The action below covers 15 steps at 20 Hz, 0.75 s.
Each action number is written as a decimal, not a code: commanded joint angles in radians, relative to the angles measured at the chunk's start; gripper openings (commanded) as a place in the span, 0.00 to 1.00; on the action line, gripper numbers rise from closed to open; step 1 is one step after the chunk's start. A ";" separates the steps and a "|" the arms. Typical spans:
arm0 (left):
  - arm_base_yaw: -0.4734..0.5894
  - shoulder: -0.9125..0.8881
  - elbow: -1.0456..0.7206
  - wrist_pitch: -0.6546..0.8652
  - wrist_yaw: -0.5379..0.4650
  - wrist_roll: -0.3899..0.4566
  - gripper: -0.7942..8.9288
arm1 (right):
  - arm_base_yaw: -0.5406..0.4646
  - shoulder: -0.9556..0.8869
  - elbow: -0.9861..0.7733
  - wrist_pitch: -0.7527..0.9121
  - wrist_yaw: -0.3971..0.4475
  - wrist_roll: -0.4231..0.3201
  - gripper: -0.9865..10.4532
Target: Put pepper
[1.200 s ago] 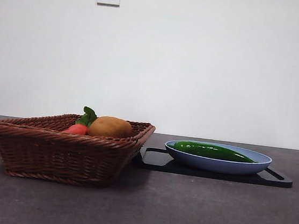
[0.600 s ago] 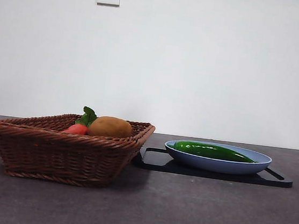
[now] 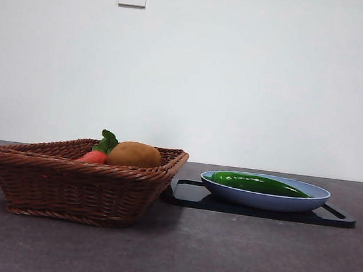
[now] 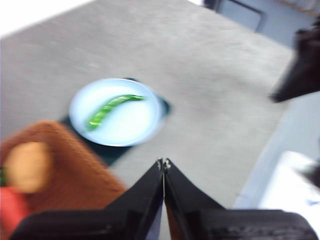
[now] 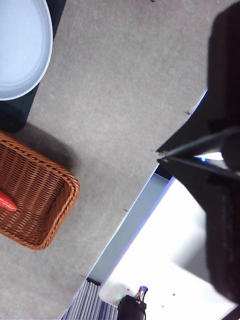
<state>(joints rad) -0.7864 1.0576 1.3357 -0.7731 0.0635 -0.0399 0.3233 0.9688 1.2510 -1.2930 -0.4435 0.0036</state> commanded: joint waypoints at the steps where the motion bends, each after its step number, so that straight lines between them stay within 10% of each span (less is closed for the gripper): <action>1: 0.047 -0.018 0.017 0.097 -0.116 0.095 0.09 | 0.005 0.005 0.018 0.006 0.000 0.006 0.10; 7: 0.344 -0.229 -0.103 0.385 -0.109 0.208 0.09 | 0.005 0.006 0.018 0.006 0.000 0.006 0.10; 15: 0.715 -0.642 -0.687 0.787 -0.115 0.201 0.09 | 0.005 0.006 0.018 0.006 0.000 0.006 0.10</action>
<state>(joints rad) -0.0727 0.4126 0.6678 0.0071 -0.0502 0.1570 0.3233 0.9688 1.2510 -1.2930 -0.4431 0.0036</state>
